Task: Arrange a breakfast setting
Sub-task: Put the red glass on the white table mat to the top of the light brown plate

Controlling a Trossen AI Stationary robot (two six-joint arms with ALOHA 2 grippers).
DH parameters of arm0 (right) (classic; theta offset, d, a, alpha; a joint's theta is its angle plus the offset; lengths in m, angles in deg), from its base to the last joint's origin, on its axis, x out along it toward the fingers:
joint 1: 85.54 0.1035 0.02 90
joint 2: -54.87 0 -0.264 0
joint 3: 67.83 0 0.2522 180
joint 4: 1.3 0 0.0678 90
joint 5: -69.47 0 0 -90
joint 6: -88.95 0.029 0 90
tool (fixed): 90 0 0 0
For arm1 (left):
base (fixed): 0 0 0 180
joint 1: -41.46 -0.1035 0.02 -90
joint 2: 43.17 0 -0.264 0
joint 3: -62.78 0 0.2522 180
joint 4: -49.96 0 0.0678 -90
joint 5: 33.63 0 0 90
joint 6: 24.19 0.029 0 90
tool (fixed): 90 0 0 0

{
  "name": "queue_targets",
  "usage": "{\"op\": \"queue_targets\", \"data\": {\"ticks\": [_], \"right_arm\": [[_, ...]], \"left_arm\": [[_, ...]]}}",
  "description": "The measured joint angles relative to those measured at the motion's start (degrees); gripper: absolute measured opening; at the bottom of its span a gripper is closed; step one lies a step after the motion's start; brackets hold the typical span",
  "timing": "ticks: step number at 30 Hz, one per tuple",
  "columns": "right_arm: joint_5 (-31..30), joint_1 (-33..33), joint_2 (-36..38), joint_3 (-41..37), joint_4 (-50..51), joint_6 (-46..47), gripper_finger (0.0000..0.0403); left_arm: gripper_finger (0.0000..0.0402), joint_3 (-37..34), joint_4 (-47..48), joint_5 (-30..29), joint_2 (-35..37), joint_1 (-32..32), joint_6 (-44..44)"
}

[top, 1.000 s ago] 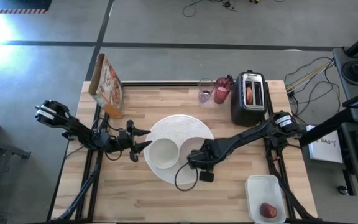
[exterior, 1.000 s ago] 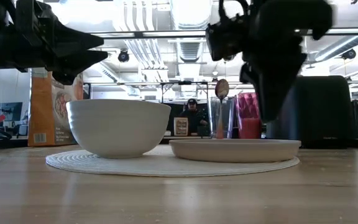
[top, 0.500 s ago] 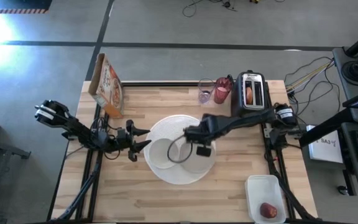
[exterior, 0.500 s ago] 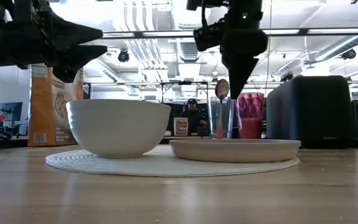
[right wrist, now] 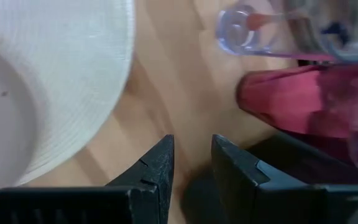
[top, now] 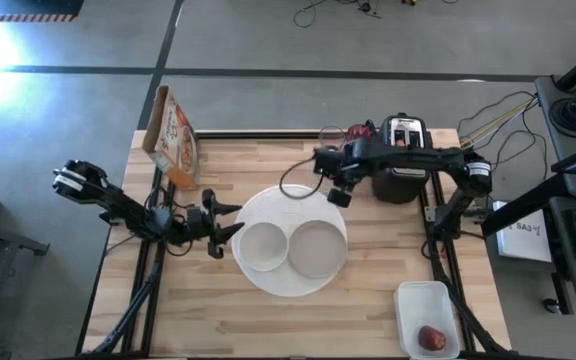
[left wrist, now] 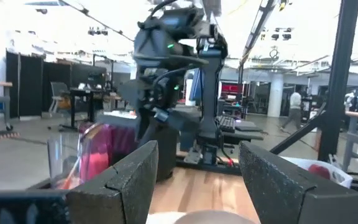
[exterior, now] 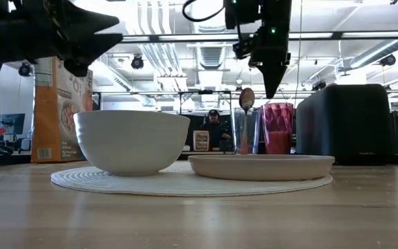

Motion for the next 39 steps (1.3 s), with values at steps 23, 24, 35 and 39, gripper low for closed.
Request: {"op": "queue_targets", "data": {"ticks": [23, 24, 35, 39], "right_arm": [[0.15, -20.75, 1.82, -0.04, -0.36, -4.00, 0.0084], [0.16, -20.82, 1.67, -0.04, -0.35, -4.12, 0.0084], [0.32, -20.90, -0.64, -0.07, -2.86, -11.51, 0.0079], [0.59, -20.90, -1.62, -0.07, -3.59, -14.72, 0.0077]], "left_arm": [[0.0208, 1.53, 0.89, -0.07, 3.09, 0.02, 2.74], [0.0208, 1.53, 0.90, -0.07, 3.09, 0.00, 2.54], [0.0208, 1.51, 1.01, -0.09, 3.09, 0.00, 2.32], [0.0208, 1.48, 1.01, -0.09, 3.09, 0.00, 1.54]]}}
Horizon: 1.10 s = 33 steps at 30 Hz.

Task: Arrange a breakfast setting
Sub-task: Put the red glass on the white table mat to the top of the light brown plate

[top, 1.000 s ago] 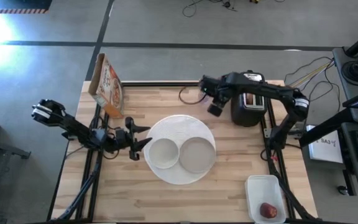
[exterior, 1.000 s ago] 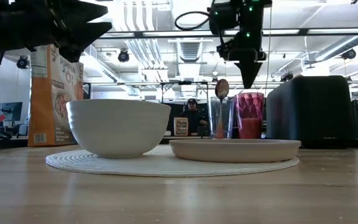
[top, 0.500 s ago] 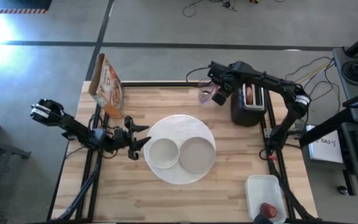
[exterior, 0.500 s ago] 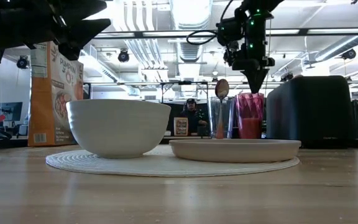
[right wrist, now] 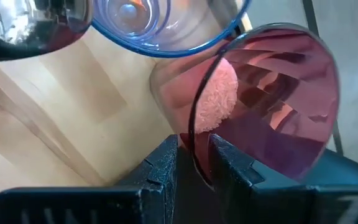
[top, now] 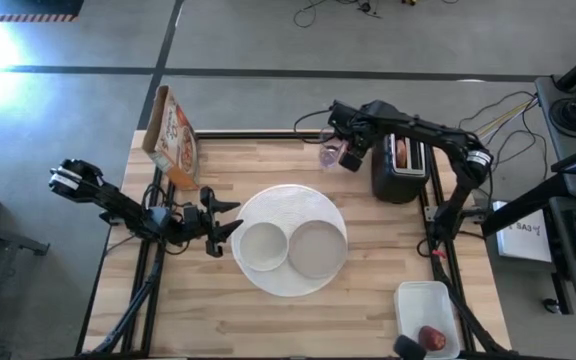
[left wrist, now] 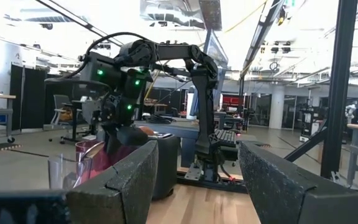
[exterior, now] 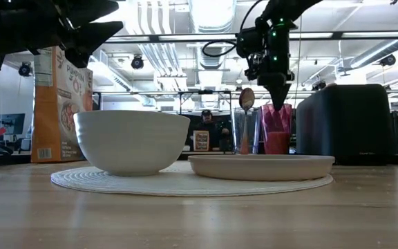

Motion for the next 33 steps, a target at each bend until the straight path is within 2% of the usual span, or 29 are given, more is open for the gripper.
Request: {"op": "queue_targets", "data": {"ticks": [11, 15, 21, 28, 33], "right_arm": [[3.02, 0.00, -2.29, 0.00, -0.40, -2.12, 0.0075], [3.06, -0.16, -2.64, 0.00, -0.41, -2.53, 0.0059], [3.85, -0.35, -2.63, 0.00, -0.26, -3.44, 0.0015], [4.66, -0.44, -2.64, 0.00, 0.39, -3.16, 0.0010], [4.86, -0.37, -2.37, 0.00, 5.31, -1.08, 0.0009]], "left_arm": [[0.0208, 0.00, 0.06, 0.00, 0.00, 0.00, -0.09], [0.0208, 0.00, 0.06, 0.00, 0.00, 0.00, -0.09], [0.0208, 0.00, 0.09, 0.00, 0.00, 0.00, -0.09], [0.0208, 0.00, 0.09, -0.02, 0.00, 0.02, -0.09], [0.0208, 0.00, 0.11, -0.04, 0.02, 0.02, -0.08]]}}
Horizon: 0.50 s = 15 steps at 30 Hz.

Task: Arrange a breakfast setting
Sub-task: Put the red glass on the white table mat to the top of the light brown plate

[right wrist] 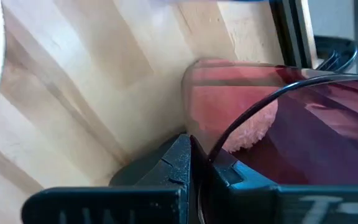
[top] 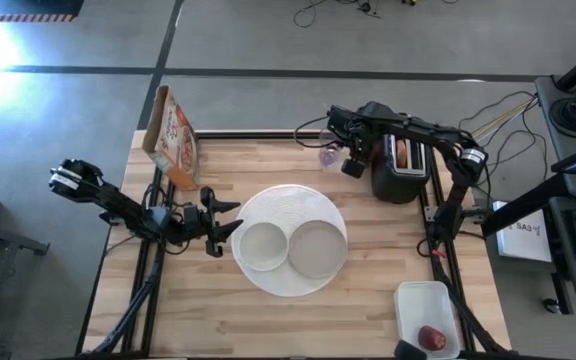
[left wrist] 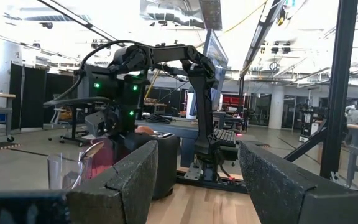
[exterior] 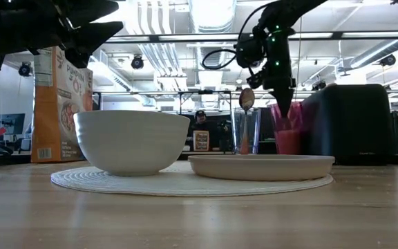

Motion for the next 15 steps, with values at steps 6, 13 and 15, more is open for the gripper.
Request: {"op": "queue_targets", "data": {"ticks": [6, 13, 15], "right_arm": [[1.90, 1.02, 1.69, 0.00, 1.90, 2.55, 0.0009], [2.97, 5.40, 2.68, 0.00, 2.54, 5.52, 0.0009], [4.45, 7.19, 2.68, 0.03, 2.87, 5.53, 0.0009]], "left_arm": [[0.0208, -0.01, 0.00, -0.01, 0.00, -0.01, 0.41], [0.0208, -0.02, 0.22, -0.44, 0.00, -0.02, 0.44], [0.0208, -0.02, 0.26, -0.44, 0.00, -0.02, 0.46]]}}
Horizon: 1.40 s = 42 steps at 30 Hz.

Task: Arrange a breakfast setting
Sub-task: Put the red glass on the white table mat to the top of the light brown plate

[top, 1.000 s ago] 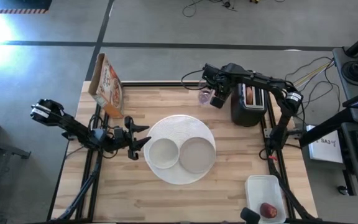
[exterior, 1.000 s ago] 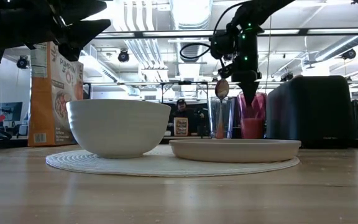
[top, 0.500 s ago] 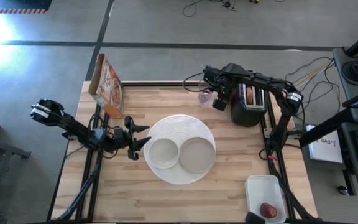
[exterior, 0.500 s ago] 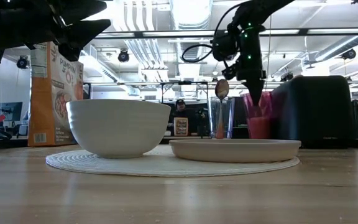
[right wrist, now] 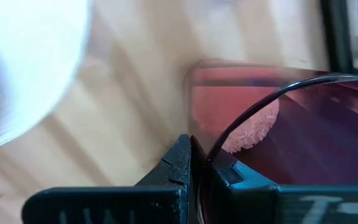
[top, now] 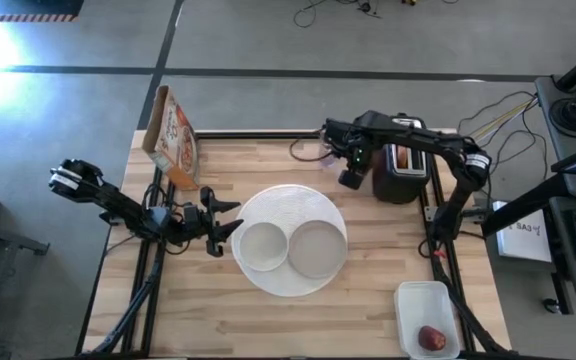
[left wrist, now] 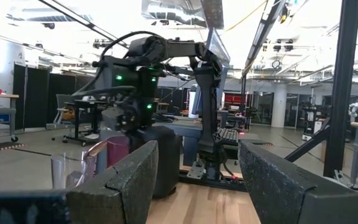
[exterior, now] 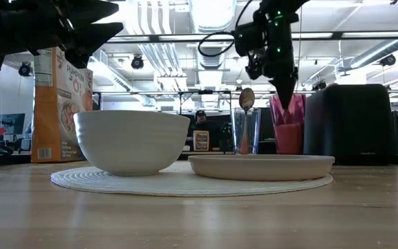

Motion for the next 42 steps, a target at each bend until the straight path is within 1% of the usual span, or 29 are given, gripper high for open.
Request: {"op": "queue_targets", "data": {"ticks": [3, 15, 21, 26, 30, 38, 42], "right_arm": [[1.74, 3.25, 0.00, 0.64, -0.17, 0.86, 0.0009], [1.77, 14.68, 0.02, 8.12, -0.25, 6.49, 0.0009], [1.62, 18.72, 0.07, 9.71, -4.33, 7.93, 0.0009], [1.82, 20.08, 0.07, 9.59, -8.56, 7.78, 0.0009], [1.56, 19.94, -0.43, 9.52, -8.45, 8.00, 0.0009], [2.44, 20.39, -4.89, 9.56, -9.01, 7.54, 0.0009], [2.26, 20.35, -6.77, 10.96, -9.02, 7.49, 0.0009]], "left_arm": [[0.0208, 0.00, 0.00, 0.00, 0.00, 0.00, 0.00], [0.0208, 0.00, -0.05, 0.00, 0.00, 0.00, 1.00], [0.0208, 0.00, -0.09, 0.00, 0.00, 0.00, 1.09], [0.0208, 0.01, -0.20, 0.00, 0.00, 0.01, 1.09], [0.0208, 0.00, -0.20, 0.02, 0.00, 0.01, 1.09], [0.0208, 0.00, 0.22, 0.02, 0.00, 0.00, 1.11], [0.0208, 0.00, 0.76, 0.02, 0.00, 0.01, 1.09]]}}
